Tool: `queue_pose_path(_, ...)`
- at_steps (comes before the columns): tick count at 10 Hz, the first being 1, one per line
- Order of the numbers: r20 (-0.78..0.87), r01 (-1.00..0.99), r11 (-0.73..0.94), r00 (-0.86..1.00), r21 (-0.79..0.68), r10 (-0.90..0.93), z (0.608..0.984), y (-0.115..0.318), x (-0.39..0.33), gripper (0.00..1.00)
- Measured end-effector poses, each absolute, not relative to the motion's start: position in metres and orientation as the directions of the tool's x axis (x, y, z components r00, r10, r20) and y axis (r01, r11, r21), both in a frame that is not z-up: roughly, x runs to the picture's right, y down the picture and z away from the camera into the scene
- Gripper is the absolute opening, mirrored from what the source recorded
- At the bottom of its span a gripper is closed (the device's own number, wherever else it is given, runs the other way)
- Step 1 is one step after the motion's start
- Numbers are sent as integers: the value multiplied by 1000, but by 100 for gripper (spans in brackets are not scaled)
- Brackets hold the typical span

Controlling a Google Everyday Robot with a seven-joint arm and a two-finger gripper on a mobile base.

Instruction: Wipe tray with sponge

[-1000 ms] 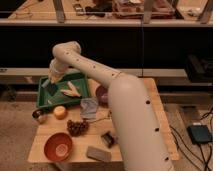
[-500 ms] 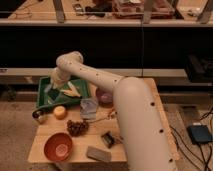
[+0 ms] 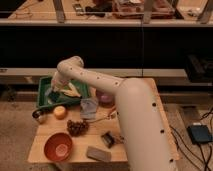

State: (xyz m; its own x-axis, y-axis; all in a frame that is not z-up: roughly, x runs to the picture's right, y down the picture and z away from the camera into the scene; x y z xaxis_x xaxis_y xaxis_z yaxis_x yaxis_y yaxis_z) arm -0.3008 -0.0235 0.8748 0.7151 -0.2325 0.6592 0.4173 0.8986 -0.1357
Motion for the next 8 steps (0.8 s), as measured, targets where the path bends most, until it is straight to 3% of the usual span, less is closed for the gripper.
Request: queue_pose_path(8, 609, 403, 888, 768, -221, -197, 890, -41, -282, 0)
